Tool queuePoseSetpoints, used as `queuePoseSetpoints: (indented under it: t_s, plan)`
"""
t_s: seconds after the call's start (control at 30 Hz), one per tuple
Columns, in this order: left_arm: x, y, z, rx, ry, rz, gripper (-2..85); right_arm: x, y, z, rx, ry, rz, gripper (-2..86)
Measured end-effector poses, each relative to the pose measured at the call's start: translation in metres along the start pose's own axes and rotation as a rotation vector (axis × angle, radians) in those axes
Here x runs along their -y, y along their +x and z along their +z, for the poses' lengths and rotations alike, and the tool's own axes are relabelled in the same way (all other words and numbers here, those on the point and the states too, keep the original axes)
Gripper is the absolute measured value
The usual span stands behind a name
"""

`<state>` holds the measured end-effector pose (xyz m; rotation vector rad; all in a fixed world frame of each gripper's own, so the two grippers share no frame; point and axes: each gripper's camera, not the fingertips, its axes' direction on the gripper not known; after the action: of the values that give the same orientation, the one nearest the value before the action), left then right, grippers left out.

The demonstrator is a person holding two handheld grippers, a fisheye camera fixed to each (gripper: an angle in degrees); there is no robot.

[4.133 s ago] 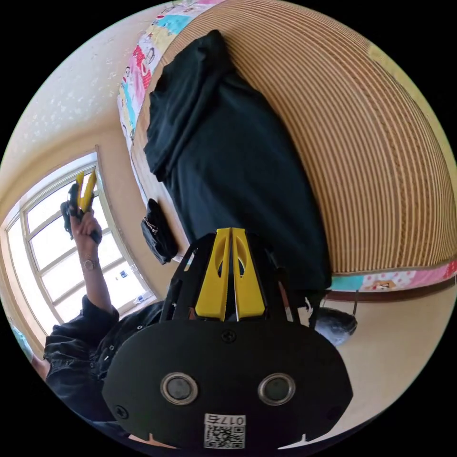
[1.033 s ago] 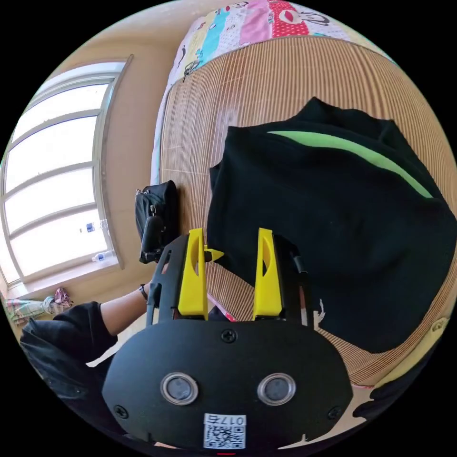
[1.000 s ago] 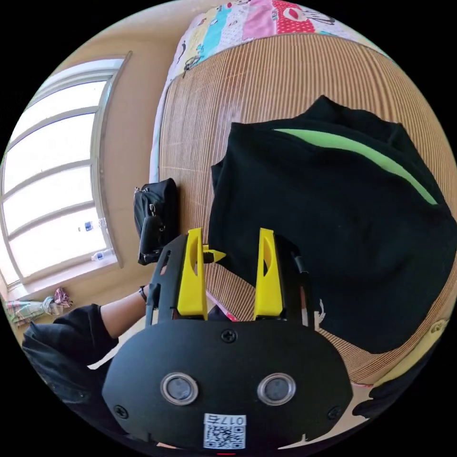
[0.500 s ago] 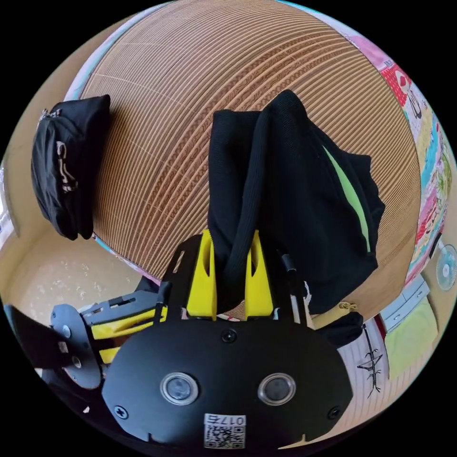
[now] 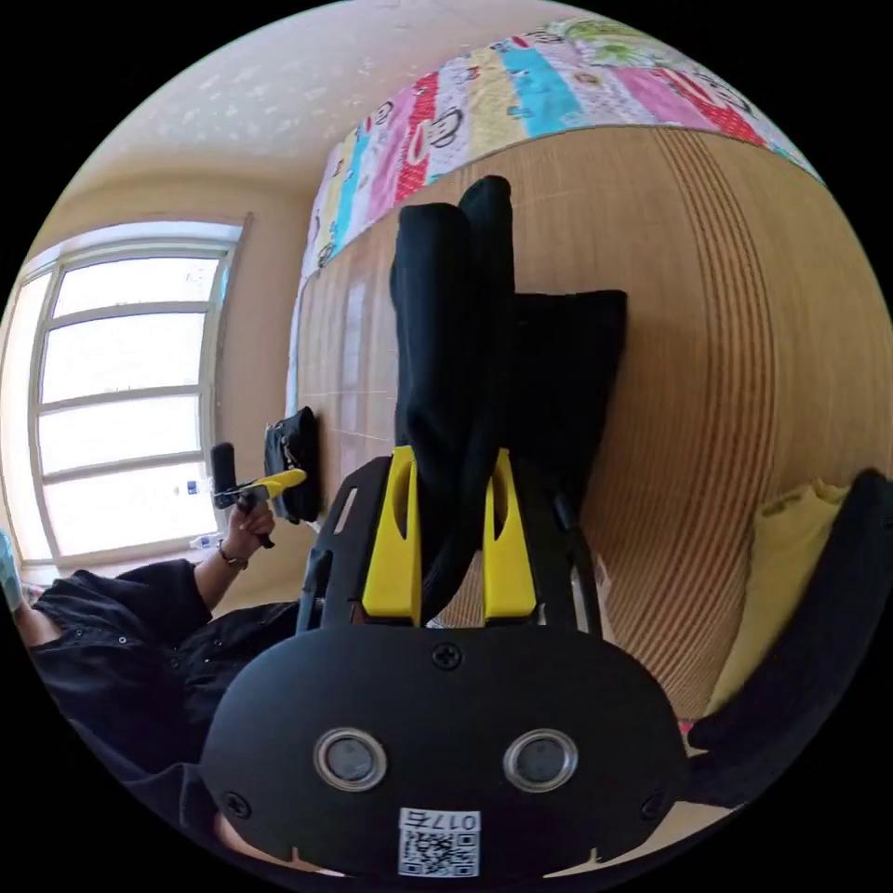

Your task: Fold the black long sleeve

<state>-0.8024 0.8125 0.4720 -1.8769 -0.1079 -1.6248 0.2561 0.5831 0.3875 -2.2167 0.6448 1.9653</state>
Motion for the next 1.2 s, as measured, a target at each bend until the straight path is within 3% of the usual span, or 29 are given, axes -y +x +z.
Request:
queuePoseSetpoints:
  t_s: [0.07,0.13,0.3,0.43,0.57,0.73,0.93,1.2]
  plan:
    - [0.013,0.007,0.022,0.003,-0.037,0.002,12.5,-0.017,0.048,0.0,-0.104,-0.005,0.105,12.4]
    - [0.029,0.015,0.046,0.006,-0.069,0.005,12.8,-0.027,0.068,-0.003,-0.085,0.036,0.109,13.0]
    - [0.082,0.033,0.102,-0.002,-0.075,-0.016,16.1,-0.032,0.119,0.006,0.106,0.169,0.163,18.5]
    - [0.115,0.029,0.138,0.017,-0.102,-0.077,18.4,-0.018,0.155,0.045,0.246,0.122,0.157,20.1]
    - [0.127,0.031,0.194,0.009,-0.279,-0.07,18.2,-0.017,0.161,0.073,0.245,0.106,0.128,18.7]
    - [0.102,0.029,0.198,-0.023,-0.296,-0.144,15.8,-0.038,0.189,0.1,0.503,0.057,0.17,16.7]
    - [0.043,0.048,0.118,0.018,-0.27,-0.112,13.5,-0.057,0.119,0.139,0.592,-0.048,-0.039,14.3]
    - [-0.08,0.082,-0.156,0.111,0.019,-0.149,13.5,-0.048,-0.088,0.213,0.749,-0.178,-0.37,13.6]
